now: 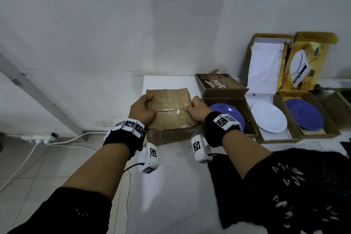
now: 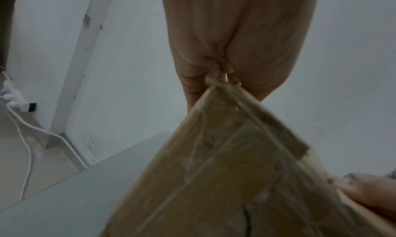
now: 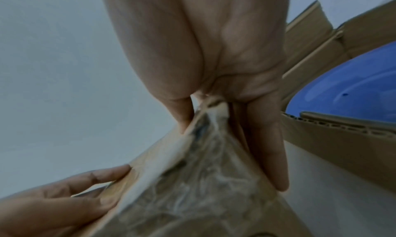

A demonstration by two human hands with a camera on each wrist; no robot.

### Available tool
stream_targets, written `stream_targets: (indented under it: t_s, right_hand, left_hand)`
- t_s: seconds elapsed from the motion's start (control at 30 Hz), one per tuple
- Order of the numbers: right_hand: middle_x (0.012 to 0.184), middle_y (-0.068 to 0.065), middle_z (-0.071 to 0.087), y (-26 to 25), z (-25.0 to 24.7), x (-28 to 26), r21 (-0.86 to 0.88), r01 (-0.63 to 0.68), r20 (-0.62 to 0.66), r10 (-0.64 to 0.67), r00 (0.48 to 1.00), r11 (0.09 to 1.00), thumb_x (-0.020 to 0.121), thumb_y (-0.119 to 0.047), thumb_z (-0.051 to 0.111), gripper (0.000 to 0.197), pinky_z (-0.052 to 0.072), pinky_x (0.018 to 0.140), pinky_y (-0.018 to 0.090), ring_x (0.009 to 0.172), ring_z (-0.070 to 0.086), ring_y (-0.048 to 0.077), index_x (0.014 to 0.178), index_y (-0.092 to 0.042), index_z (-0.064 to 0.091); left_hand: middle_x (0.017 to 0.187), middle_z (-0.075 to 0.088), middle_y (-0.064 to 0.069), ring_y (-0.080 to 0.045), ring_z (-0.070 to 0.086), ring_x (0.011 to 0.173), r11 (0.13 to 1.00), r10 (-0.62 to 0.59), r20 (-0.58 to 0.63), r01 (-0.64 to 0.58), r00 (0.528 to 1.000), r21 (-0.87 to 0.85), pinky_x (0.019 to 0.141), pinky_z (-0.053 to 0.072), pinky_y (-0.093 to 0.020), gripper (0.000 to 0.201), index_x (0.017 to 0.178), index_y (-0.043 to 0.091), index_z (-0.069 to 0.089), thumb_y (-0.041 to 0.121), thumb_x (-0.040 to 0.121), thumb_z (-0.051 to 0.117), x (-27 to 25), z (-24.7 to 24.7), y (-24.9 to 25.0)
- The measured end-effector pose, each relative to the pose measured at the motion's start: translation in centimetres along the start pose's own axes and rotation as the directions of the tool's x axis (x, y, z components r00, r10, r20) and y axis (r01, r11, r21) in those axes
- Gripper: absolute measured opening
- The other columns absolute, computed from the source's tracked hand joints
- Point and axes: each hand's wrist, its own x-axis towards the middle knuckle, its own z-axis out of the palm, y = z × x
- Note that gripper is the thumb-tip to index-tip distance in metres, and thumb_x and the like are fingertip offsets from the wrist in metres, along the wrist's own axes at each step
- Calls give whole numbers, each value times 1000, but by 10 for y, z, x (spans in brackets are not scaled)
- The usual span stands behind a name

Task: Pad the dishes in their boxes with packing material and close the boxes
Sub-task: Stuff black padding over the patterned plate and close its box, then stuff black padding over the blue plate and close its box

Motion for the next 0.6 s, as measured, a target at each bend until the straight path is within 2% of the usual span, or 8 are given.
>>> stream_targets:
  t_s: [0.07,0.13,0.2,0.27,0.37,0.4,0.47,0.6]
  right_hand:
    - [86,3,46,0,0,0,27,-12,-6,12,1000,1000,97,-27,47,21,34,75,29,92,46,23,101,-12,34]
    - [103,13,51,0,0,-4,40,-13,-28,14,1000,999,97,-25,44,18,36,78,32,98,50,27,106,-10,40]
    - [115,19,55,3,-3,-11,84,0,-21,1,1000,996,98,-23,42,23,42,83,35,105,54,34,111,-4,48]
    - [106,21,58,14,-14,-23,222,14,15,-18,1000,975,98,-25,41,21,48,75,42,94,60,36,99,-7,51]
    - [91,18,56,46,-48,-41,255,51,27,-60,998,966,98,-33,43,24,46,63,37,78,59,30,89,-12,48]
    - [89,17,55,60,-62,-48,259,53,32,-64,997,964,99,-33,44,23,45,60,34,75,58,28,90,-12,48]
    - [88,13,54,95,-92,-64,258,44,22,-52,998,965,98,-28,47,17,44,55,30,68,56,23,91,-12,50]
    - [84,8,59,179,-150,-99,143,19,-50,-12,999,990,91,-25,59,15,44,55,26,72,60,23,95,-11,56]
  left_hand:
    - [137,50,-4,-23,47,125,1000,-8,3,8,1000,19,90,30,-14,54,134,21,47,3,83,57,0,1,1]
    - [139,48,-7,-25,46,126,998,-12,8,11,1000,62,91,31,-16,56,136,22,44,3,84,52,-2,1,5]
    - [144,41,-12,-31,43,129,990,-14,5,14,1000,143,101,34,-26,56,138,19,40,3,85,48,-6,4,10]
    - [148,30,-18,-37,37,132,968,19,-57,-4,998,252,108,33,-37,51,136,14,42,9,86,48,-14,9,23]
    - [145,36,-19,-37,38,131,910,239,-124,-178,963,376,106,30,-41,47,129,11,51,22,83,55,-35,26,56]
    - [140,43,-18,-36,43,128,873,341,-98,-277,935,400,104,31,-38,46,125,11,55,23,80,56,-43,38,69]
    - [126,54,-13,-33,50,119,839,472,-42,-434,881,329,99,34,-34,39,118,11,59,18,79,59,-61,70,97]
    - [110,62,-8,-24,57,104,834,520,105,-531,848,149,93,45,-34,29,109,15,63,15,80,60,-102,153,146]
